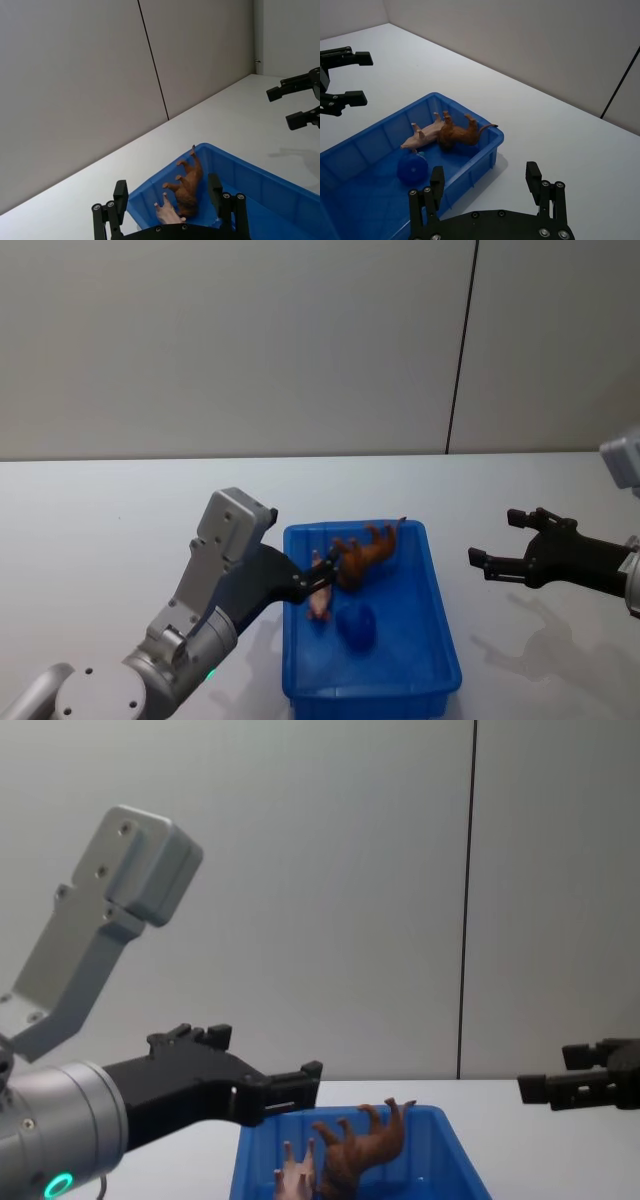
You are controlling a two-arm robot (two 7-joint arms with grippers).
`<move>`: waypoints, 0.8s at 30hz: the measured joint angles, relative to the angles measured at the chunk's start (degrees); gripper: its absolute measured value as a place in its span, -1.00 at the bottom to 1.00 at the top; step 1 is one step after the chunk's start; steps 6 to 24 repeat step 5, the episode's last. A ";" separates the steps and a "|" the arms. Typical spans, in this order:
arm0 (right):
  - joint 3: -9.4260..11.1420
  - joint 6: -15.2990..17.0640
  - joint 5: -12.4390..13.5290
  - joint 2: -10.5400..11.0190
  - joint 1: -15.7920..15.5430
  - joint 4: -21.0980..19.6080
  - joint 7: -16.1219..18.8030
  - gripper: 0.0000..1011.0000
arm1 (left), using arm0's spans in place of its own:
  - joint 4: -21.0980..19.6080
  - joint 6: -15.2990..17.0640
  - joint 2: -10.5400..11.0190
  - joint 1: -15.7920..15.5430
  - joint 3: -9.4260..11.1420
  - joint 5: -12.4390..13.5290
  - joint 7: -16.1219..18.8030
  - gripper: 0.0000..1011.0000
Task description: Pick up the two dolls from the table and place them into the box.
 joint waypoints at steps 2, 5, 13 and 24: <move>0.00 0.00 0.00 0.00 0.00 0.00 0.00 0.98 | 0.07 -0.38 0.03 -0.03 -0.09 0.01 0.01 0.98; 0.00 0.00 0.00 0.00 -0.01 0.00 0.00 0.98 | 0.15 -0.94 0.07 -0.09 -0.26 0.02 0.03 0.98; 0.00 0.00 0.00 0.00 -0.01 0.00 0.00 0.98 | 0.15 -0.94 0.07 -0.09 -0.26 0.02 0.03 0.98; 0.00 0.00 0.00 0.00 -0.01 0.00 0.00 0.98 | 0.15 -0.94 0.07 -0.09 -0.26 0.02 0.03 0.98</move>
